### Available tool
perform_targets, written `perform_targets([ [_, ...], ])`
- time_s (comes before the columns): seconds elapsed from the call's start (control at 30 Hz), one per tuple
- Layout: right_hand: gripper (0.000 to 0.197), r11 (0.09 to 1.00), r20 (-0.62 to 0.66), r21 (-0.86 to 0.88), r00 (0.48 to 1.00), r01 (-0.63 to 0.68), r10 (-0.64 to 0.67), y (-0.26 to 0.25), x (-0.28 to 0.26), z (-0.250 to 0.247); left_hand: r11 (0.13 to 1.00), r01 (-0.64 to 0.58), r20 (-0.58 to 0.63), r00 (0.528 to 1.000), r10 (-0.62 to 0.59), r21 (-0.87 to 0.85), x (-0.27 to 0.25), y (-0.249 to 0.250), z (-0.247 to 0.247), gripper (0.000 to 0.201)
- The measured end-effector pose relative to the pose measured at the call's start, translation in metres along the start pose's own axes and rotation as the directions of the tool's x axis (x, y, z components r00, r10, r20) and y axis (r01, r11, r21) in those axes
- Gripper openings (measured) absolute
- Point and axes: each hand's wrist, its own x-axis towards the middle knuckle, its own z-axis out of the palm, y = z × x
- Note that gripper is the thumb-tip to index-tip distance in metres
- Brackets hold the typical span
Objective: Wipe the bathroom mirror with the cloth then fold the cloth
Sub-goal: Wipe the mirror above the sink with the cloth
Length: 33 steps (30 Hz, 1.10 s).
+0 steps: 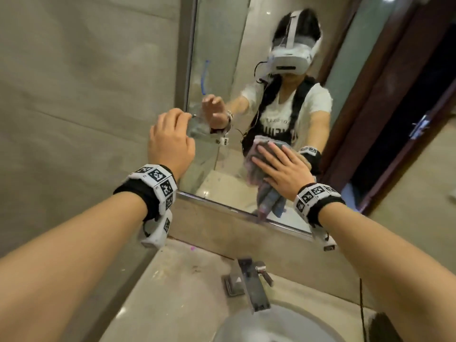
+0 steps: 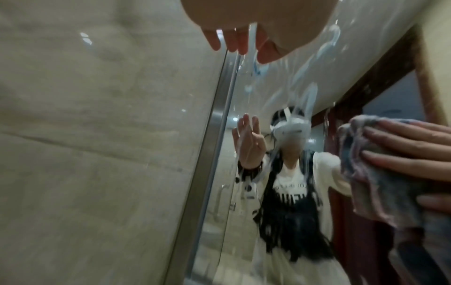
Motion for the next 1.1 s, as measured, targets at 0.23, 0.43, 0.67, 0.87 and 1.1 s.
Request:
perform_targets([
  [0.23,0.07,0.901,-0.023,0.069,0.903,-0.428,0.43,0.079,0.05,-0.093,0.993,0.019,-0.248,0.969,0.01,0.113,0.086,0.023,-0.075,0.054],
  [0.43,0.075,0.783,0.019,0.182,0.798,-0.595,0.603,0.114,0.102,-0.141,0.964,-0.065,-0.32,0.936,0.149,0.259,0.136,0.027,-0.141,0.056],
  [0.67,0.084,0.68,0.06,0.248,0.711,-0.69,0.7,0.173,0.155,-0.193,0.963,-0.022,-0.365,0.923,0.123,0.269,0.192,0.028,-0.182,0.061],
  [0.87,0.081,0.609,0.067,0.267,0.645,-0.747,0.761,0.202,0.197,-0.231,0.965,0.022,-0.387,0.918,0.084,0.261,0.204,0.031,-0.174,0.065],
  [1.1,0.071,0.611,0.114,0.261,0.653,-0.747,0.749,0.237,0.228,-0.266,0.967,0.061,-0.425,0.904,0.052,0.247,0.206,0.034,-0.163,0.063],
])
